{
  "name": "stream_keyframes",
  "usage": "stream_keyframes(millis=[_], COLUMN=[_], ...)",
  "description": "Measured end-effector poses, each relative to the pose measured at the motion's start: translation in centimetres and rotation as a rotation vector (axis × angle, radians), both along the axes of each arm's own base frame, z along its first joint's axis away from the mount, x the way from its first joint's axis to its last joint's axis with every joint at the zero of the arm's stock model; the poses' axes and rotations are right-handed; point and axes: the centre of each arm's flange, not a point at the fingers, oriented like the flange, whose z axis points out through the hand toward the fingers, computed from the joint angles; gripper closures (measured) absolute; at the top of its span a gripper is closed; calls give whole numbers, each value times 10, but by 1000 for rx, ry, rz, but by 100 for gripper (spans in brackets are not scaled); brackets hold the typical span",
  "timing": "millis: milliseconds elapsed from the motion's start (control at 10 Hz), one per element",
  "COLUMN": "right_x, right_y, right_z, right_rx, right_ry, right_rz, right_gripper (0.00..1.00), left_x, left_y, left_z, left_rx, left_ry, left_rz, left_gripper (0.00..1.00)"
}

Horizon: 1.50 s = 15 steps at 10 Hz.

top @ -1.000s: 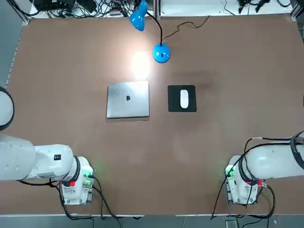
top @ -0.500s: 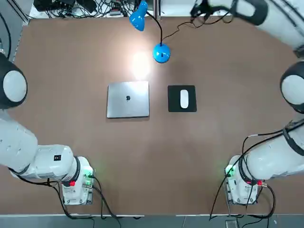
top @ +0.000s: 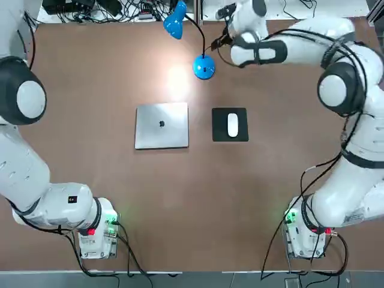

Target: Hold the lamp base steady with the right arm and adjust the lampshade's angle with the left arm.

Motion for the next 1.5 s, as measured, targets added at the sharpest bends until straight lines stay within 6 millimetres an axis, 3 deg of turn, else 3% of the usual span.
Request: stream_keyframes(millis=[400,800,1100,1200,1500], right_x=[25,24,26,27,27], right_y=[41,52,55,56,56], right_z=[-46,-83,-94,-94,-95], right_rx=[14,40,47,48,49], right_ry=[-66,-93,-97,-99,-99], right_rz=[63,74,71,71,70], right_gripper=[3,9,29,44,56], left_x=[6,4,-4,-8,-7], left_y=[-56,-101,-121,-131,-163], left_z=[-36,-42,-39,-40,-60], left_rx=[29,114,117,113,-21], left_ry=[-5,-116,-128,-125,-136], left_rz=[-372,-796,-855,-871,-889], left_gripper=[1,0,0,0,0])
